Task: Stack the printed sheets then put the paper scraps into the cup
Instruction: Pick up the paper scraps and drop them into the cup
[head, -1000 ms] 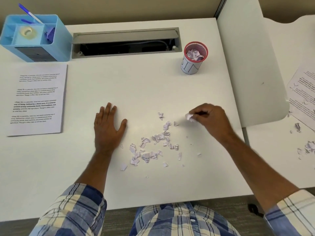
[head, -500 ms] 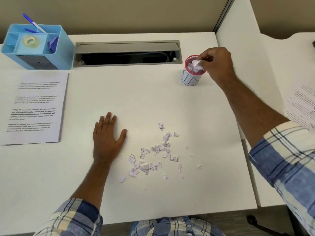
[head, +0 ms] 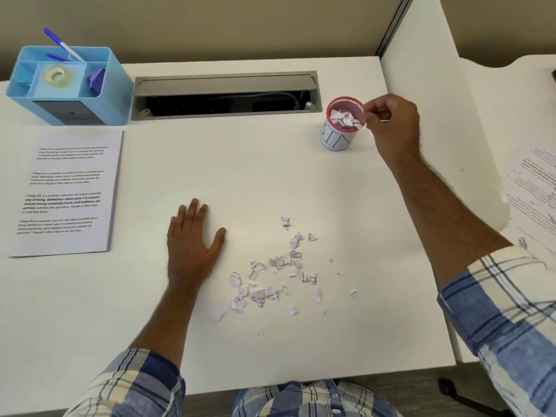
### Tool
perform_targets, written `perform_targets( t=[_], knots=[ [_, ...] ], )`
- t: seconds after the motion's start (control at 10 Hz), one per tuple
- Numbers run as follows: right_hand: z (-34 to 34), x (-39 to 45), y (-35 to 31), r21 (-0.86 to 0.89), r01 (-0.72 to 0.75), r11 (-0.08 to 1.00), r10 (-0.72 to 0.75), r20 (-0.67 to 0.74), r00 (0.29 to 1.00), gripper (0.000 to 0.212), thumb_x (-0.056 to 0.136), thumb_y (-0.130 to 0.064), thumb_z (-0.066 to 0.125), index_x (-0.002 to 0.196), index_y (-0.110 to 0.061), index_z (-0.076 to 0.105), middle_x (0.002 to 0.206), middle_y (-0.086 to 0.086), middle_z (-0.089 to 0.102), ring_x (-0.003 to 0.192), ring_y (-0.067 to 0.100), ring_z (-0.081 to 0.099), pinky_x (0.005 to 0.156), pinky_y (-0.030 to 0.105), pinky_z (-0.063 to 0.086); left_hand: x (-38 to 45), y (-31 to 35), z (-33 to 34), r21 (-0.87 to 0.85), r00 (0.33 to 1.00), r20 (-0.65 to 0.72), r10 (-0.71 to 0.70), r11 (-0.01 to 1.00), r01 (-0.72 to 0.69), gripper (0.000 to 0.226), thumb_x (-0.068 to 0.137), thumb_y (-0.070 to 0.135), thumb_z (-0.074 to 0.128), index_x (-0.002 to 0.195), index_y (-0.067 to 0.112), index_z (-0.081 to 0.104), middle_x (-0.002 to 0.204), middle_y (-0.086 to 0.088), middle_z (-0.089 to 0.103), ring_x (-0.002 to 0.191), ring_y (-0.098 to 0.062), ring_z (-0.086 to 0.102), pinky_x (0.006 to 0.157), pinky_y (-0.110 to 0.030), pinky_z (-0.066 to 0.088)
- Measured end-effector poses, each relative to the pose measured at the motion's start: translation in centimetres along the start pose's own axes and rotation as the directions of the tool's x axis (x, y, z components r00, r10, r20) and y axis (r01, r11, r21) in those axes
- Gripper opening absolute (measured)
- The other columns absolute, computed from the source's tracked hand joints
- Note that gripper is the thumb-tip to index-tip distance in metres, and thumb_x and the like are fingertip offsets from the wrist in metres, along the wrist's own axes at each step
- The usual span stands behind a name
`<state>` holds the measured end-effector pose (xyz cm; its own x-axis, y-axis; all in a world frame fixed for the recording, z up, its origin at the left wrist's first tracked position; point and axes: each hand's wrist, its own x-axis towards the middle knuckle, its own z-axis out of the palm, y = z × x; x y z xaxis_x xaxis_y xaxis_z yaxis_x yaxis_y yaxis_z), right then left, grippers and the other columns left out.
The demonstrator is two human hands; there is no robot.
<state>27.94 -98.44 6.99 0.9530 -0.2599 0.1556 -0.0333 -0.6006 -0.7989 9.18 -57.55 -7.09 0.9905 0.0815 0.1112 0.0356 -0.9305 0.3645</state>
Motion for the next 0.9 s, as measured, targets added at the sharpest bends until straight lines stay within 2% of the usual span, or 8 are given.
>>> perform_targets(
  t=[0.1, 0.2, 0.3, 0.4, 0.5, 0.7, 0.8, 0.9],
  knots=[
    [-1.0, -4.2, 1.0, 0.082, -0.063, 0.995, 0.059, 0.049, 0.997, 0.014, 0.085, -0.006, 0.067, 0.096, -0.009, 0.075, 0.088, -0.002, 0.073, 0.074, 0.002, 0.064, 0.076, 0.021, 0.055, 0.0, 0.0, 0.0, 0.009, 1.000, -0.014, 0.010, 1.000, -0.010, 0.069, 0.100, 0.055, 0.049, 0.157, 0.016, 0.043, 0.170, -0.001, 0.032, 0.159, -0.026, 0.024, 0.128, -0.048, 0.021],
    [-1.5, -8.5, 2.2, 0.044, -0.124, 0.991, 0.116, 0.153, 0.981, 0.014, 0.088, -0.005, 0.068, 0.098, -0.012, 0.075, 0.092, -0.004, 0.074, 0.076, -0.003, 0.063, 0.077, 0.016, 0.053, 0.0, 0.0, 0.0, 0.006, 1.000, -0.019, 0.009, 1.000, -0.008, 0.068, 0.100, 0.054, 0.050, 0.156, 0.015, 0.044, 0.170, -0.001, 0.033, 0.159, -0.027, 0.024, 0.128, -0.048, 0.022],
    [-2.3, -15.3, 4.2, -0.061, -0.192, 0.980, 0.201, 0.318, 0.926, 0.014, 0.092, -0.008, 0.069, 0.103, -0.014, 0.076, 0.100, -0.006, 0.074, 0.085, 0.003, 0.066, 0.077, 0.010, 0.051, 0.0, 0.0, 0.1, 0.005, 1.000, -0.028, 0.014, 1.000, -0.014, 0.068, 0.101, 0.054, 0.050, 0.156, 0.015, 0.045, 0.169, -0.002, 0.034, 0.158, -0.028, 0.026, 0.128, -0.049, 0.023],
    [-3.1, -19.2, 5.7, -0.123, -0.183, 0.975, 0.217, 0.383, 0.898, 0.014, 0.093, -0.008, 0.070, 0.104, -0.014, 0.075, 0.103, -0.003, 0.072, 0.087, 0.005, 0.066, 0.078, 0.008, 0.049, -0.1, -0.1, 0.1, 0.005, 0.999, -0.041, 0.022, 1.000, -0.022, 0.066, 0.101, 0.053, 0.052, 0.155, 0.015, 0.046, 0.168, -0.003, 0.036, 0.158, -0.029, 0.028, 0.128, -0.048, 0.023],
    [-4.4, -23.8, 7.0, -0.221, -0.136, 0.966, 0.228, 0.476, 0.849, 0.018, 0.093, -0.009, 0.071, 0.108, -0.019, 0.072, 0.104, -0.003, 0.068, 0.089, 0.006, 0.064, 0.078, 0.015, 0.050, -0.2, 0.0, 0.1, 0.006, 0.999, -0.049, 0.018, 1.000, -0.017, 0.065, 0.101, 0.052, 0.053, 0.154, 0.014, 0.047, 0.168, -0.003, 0.037, 0.157, -0.029, 0.028, 0.129, -0.046, 0.021],
    [-5.8, -28.9, 7.3, -0.233, -0.100, 0.967, 0.225, 0.606, 0.763, 0.034, 0.089, -0.022, 0.079, 0.121, -0.022, 0.066, 0.107, -0.010, 0.057, 0.095, 0.002, 0.058, 0.082, 0.009, 0.047, -0.2, 0.0, 0.1, 0.012, 0.999, -0.038, 0.014, 1.000, -0.014, 0.066, 0.101, 0.053, 0.052, 0.155, 0.015, 0.046, 0.168, -0.002, 0.035, 0.158, -0.028, 0.027, 0.129, -0.046, 0.020],
    [-5.3, -30.2, 7.0, -0.231, -0.088, 0.969, 0.220, 0.642, 0.735, 0.041, 0.088, -0.022, 0.079, 0.127, -0.018, 0.065, 0.110, -0.008, 0.055, 0.096, 0.003, 0.057, 0.084, 0.008, 0.046, -0.2, 0.0, 0.1, 0.009, 0.999, -0.042, 0.014, 1.000, -0.013, 0.066, 0.101, 0.053, 0.053, 0.155, 0.015, 0.046, 0.168, -0.002, 0.035, 0.158, -0.028, 0.027, 0.129, -0.045, 0.020],
    [-2.9, -32.2, 5.6, -0.202, -0.072, 0.977, 0.194, 0.686, 0.701, 0.044, 0.091, -0.012, 0.074, 0.134, -0.013, 0.062, 0.113, -0.006, 0.053, 0.096, 0.004, 0.056, 0.087, 0.004, 0.042, -0.2, 0.0, 0.1, 0.004, 0.998, -0.064, 0.024, 1.000, -0.023, 0.065, 0.101, 0.051, 0.054, 0.154, 0.014, 0.047, 0.167, -0.003, 0.037, 0.157, -0.029, 0.030, 0.129, -0.045, 0.021]
  ],
)
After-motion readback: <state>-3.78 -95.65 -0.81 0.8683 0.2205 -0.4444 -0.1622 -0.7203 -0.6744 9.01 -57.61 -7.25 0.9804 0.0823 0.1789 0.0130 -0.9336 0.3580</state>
